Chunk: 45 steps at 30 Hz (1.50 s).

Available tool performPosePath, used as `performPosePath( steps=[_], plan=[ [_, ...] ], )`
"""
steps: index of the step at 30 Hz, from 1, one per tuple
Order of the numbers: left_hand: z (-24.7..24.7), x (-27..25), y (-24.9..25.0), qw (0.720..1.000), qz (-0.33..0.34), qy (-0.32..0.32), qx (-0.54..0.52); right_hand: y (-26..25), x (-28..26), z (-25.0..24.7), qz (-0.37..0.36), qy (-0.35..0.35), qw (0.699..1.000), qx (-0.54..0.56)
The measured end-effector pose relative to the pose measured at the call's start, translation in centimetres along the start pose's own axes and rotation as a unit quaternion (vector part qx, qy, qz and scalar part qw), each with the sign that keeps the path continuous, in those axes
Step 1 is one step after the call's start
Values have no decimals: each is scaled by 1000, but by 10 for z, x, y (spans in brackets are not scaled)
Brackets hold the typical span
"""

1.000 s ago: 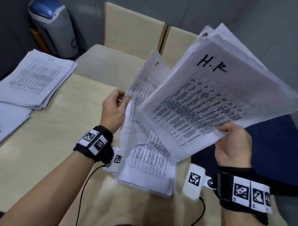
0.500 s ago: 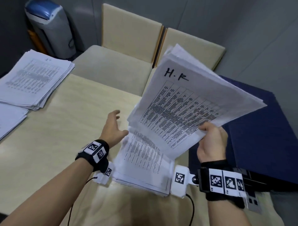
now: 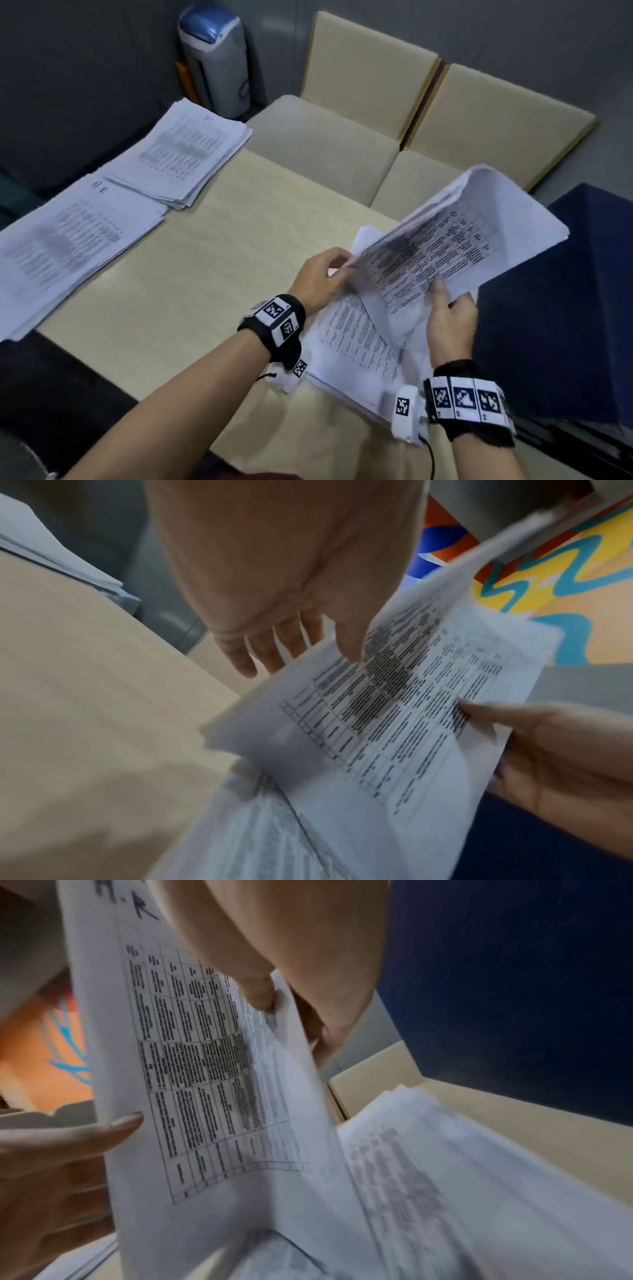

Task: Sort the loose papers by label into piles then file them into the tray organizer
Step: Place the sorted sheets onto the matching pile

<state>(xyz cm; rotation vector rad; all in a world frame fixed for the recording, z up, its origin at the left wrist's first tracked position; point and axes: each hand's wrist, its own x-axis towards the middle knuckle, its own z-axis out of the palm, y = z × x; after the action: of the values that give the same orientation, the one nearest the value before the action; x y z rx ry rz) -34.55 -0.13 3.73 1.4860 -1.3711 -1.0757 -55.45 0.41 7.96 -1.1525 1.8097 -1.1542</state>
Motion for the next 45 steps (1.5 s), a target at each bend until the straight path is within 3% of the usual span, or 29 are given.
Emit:
performPosePath(
  steps=[3, 6, 11, 15, 19, 21, 23, 26, 29, 32, 35, 36, 40, 45],
  plan=[
    [-32, -11, 5, 998, 10, 50, -36, -20, -2, 26, -56, 1, 998, 36],
    [-69, -24, 0, 991, 6, 122, -47, -30, -6, 57, -63, -32, 995, 69],
    [-146, -46, -43, 981, -99, 165, 2, -31, -30, 134, -1, -176, 982, 62],
    [-232, -75, -79, 975, -119, 187, -8, -23, -67, 191, 52, -238, 969, 47],
    [-334, -111, -112, 965, -149, 215, -13, 22, -94, 238, 153, -295, 942, -57],
    [-382, -127, -129, 959, -180, 219, -12, 43, -106, 251, 128, -315, 928, -151],
    [-429, -142, -149, 952, -203, 227, 31, 52, -117, 259, 74, -300, 926, -216],
    [-489, -154, -180, 934, -246, 236, 108, 52, -123, 264, 66, -296, 917, -258],
    [-527, -151, -208, 890, -306, 214, 260, 52, -117, 262, 68, -303, 910, -275],
    [-537, -141, -222, 843, -338, 175, 381, 51, -115, 255, 81, -304, 909, -275],
    [-523, -130, -224, 793, -327, 233, 458, 47, -119, 249, 85, -300, 915, -256],
    [-514, -124, -220, 790, -315, 254, 460, 44, -119, 247, 84, -293, 920, -247],
    [-458, -89, -192, 857, -229, 250, 390, 28, -112, 235, 68, -252, 944, -201],
    [-332, -33, -144, 943, -99, 129, 291, 21, -90, 178, 50, -157, 975, -153]
  ],
)
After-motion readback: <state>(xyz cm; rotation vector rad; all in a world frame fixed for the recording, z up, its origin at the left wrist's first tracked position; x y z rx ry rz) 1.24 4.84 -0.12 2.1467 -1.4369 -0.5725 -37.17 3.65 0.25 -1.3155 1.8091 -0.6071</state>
